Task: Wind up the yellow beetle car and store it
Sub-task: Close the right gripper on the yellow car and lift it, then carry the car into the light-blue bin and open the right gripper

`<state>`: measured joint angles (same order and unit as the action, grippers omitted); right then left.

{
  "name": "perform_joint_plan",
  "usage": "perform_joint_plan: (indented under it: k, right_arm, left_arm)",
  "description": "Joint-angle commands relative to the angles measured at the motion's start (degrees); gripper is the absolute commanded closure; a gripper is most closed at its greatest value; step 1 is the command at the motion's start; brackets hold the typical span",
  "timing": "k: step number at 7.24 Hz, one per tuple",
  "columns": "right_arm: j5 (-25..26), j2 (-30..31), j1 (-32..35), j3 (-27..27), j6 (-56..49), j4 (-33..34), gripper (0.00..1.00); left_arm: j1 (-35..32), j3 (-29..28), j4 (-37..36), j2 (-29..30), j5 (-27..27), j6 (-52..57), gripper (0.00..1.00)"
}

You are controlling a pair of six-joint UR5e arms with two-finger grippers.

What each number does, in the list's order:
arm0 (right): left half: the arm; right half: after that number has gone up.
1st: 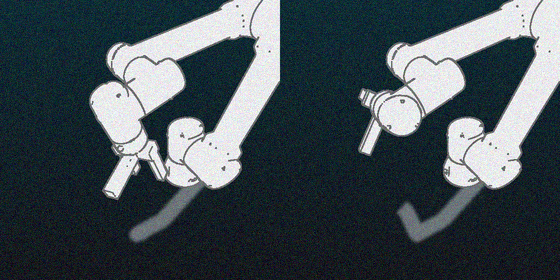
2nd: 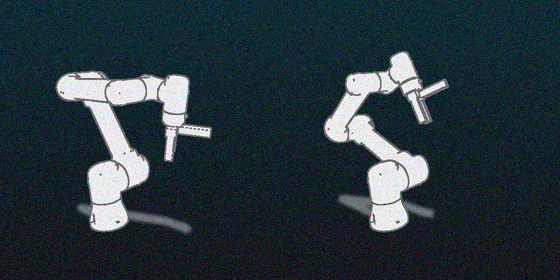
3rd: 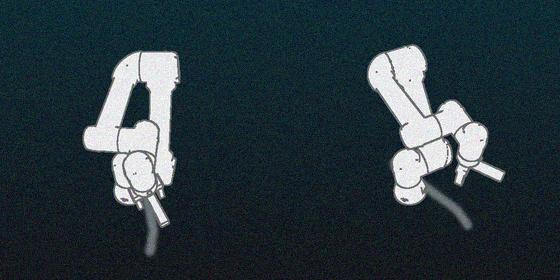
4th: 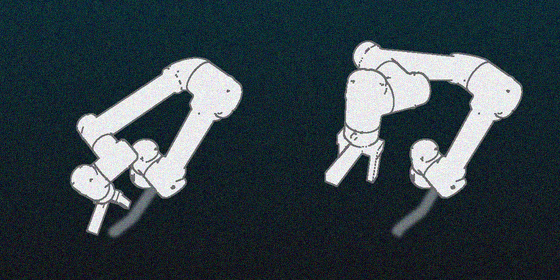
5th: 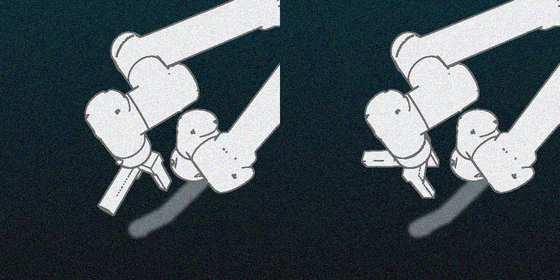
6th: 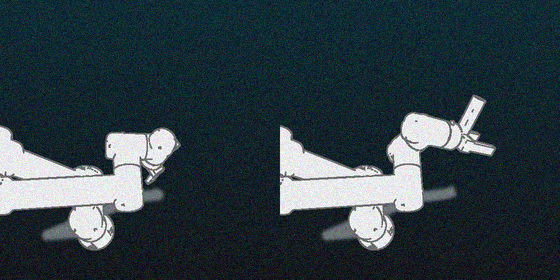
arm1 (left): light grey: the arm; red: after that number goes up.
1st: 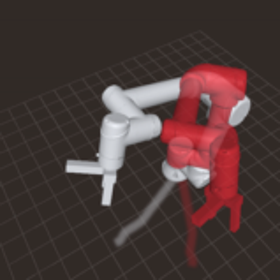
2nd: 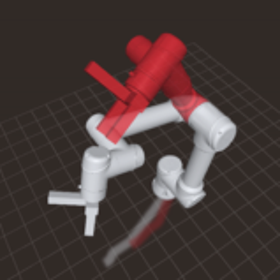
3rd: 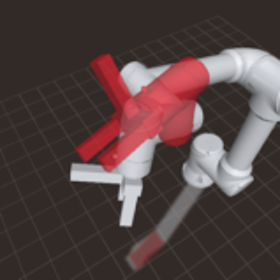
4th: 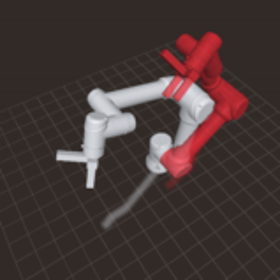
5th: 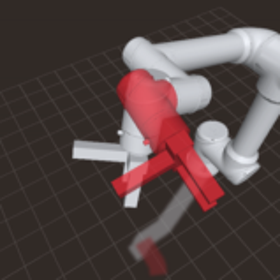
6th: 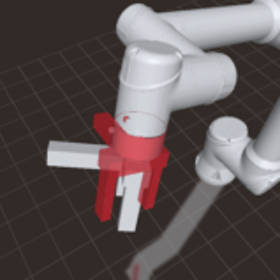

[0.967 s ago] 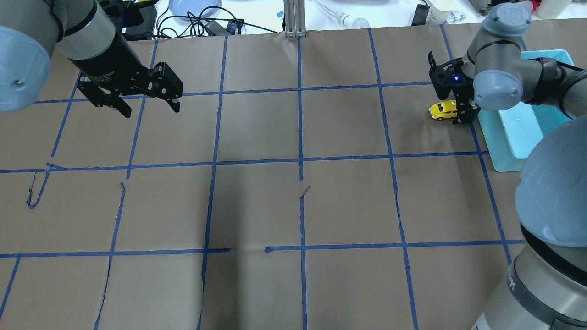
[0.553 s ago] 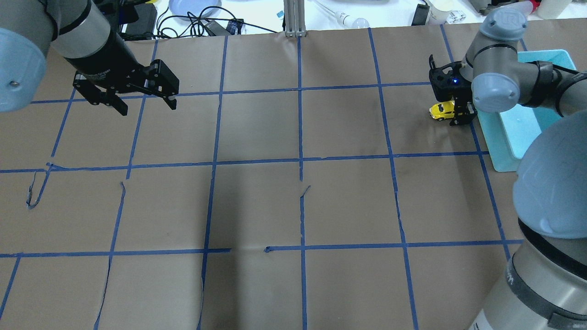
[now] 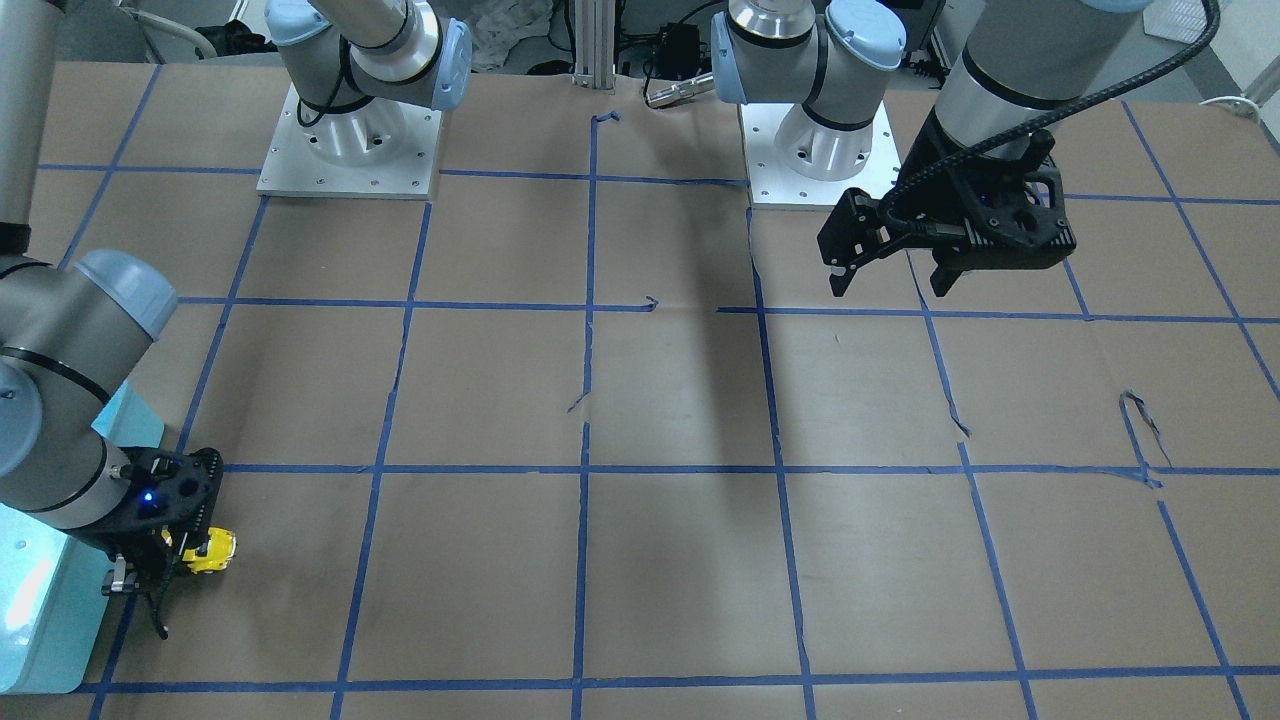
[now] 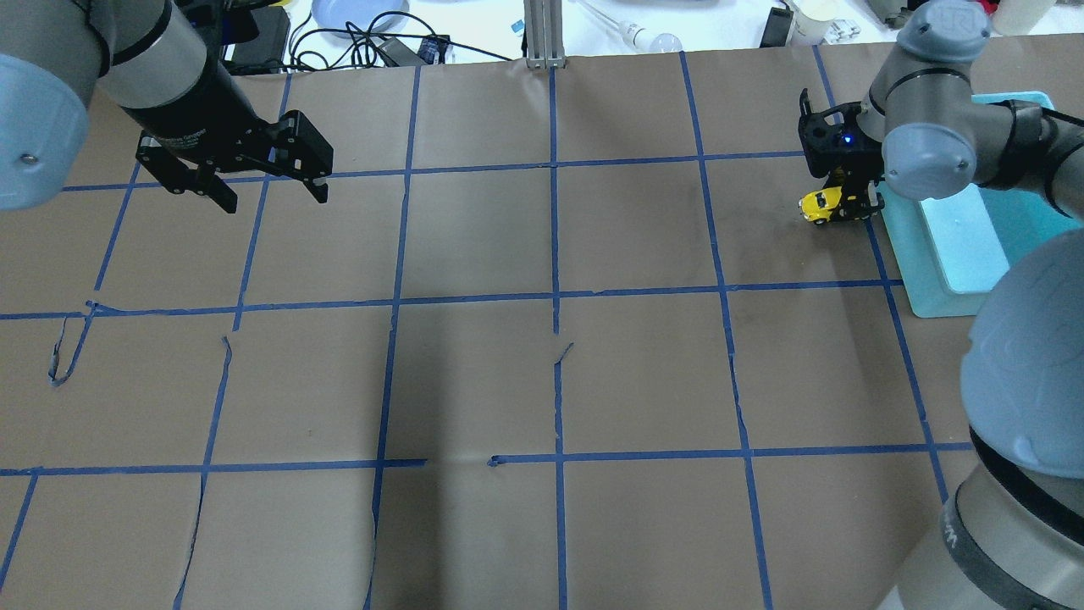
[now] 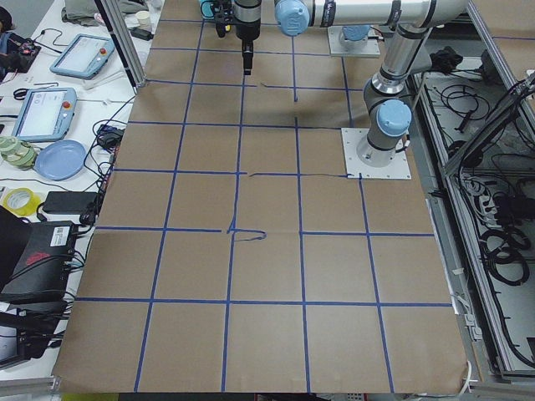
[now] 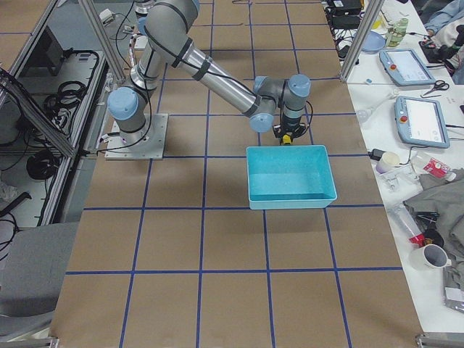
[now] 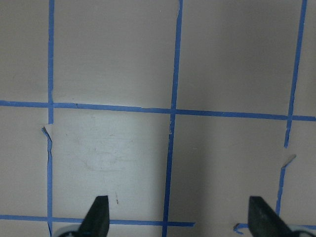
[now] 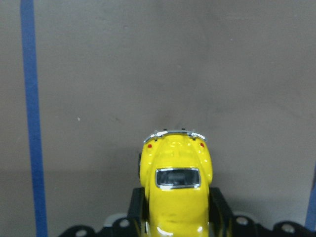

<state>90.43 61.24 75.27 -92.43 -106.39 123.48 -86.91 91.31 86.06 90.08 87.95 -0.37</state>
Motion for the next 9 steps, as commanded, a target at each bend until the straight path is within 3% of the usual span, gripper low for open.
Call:
perform_joint_plan:
  k: [1,2,5,7,9]
  right_arm:
    - [-1.8,6.2,-0.3,2.1,1.4,-7.2,0.88]
    - [-2.1,6.2,-2.0,4.9,1.1,-11.3,0.88]
    - [-2.7,2.7,-14.7,8.9,-5.7,-12.4,0.92]
    - [-2.1,-3.6,-17.9,11.0,-7.6,-9.2,0.86]
    - [-2.6,-5.2,-18.5,11.0,-11.4,-8.1,0.79]
  left_arm:
    - [-0.1,0.0,0.1,-0.3,1.3,0.1,0.0]
    - [-0.1,0.1,-0.1,-0.3,3.6,0.0,0.0]
    - [-0.1,0.2,-0.3,-0.3,3.7,0.1,0.0]
    - [-0.1,0.3,-0.3,-0.1,3.6,0.2,0.0]
    - [-0.1,0.3,-0.2,0.0,3.7,0.1,0.0]
